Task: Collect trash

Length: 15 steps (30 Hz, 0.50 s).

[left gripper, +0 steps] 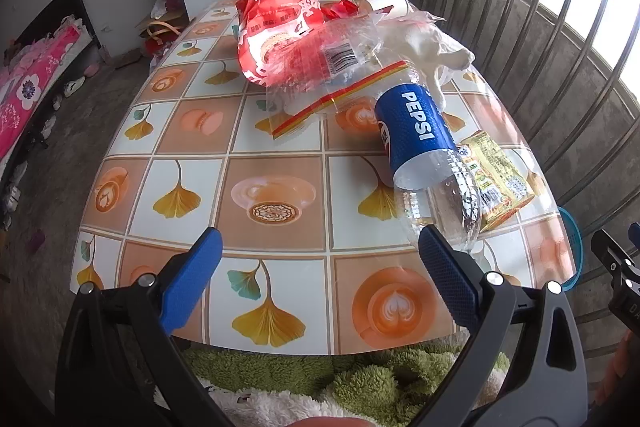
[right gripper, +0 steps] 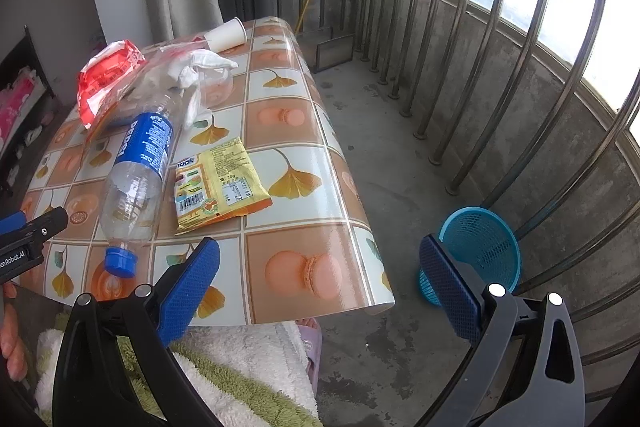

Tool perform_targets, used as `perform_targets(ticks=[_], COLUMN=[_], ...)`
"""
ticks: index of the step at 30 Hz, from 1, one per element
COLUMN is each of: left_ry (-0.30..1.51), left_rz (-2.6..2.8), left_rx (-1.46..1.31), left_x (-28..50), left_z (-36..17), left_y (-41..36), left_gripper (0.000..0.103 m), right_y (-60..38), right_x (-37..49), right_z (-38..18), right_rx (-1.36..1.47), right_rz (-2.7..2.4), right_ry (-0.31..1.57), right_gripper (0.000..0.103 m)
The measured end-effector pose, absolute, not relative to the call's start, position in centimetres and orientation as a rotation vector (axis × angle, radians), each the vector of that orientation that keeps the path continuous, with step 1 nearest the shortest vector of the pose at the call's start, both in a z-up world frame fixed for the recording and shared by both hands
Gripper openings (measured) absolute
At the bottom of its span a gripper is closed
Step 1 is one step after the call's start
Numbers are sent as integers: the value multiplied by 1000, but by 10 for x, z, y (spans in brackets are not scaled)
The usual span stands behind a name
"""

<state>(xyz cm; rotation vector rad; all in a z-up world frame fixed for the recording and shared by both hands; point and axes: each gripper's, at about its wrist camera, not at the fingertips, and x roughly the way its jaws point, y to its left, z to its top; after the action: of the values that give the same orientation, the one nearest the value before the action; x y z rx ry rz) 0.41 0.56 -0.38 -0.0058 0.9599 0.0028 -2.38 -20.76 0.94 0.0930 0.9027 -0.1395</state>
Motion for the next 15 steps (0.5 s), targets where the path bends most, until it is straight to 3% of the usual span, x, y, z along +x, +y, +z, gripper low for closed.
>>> perform_targets(ticks=[15], left_ry=[962], left_rz=[-8], left_rx=[2], left_x=[2], left_z=[-5], left_y=[1], left_gripper=[94], right_y=[-207], right_x=[-23], right_z=[7], right_rx=[95], right_rz=[-139], right_ry=[910], right_gripper=[97])
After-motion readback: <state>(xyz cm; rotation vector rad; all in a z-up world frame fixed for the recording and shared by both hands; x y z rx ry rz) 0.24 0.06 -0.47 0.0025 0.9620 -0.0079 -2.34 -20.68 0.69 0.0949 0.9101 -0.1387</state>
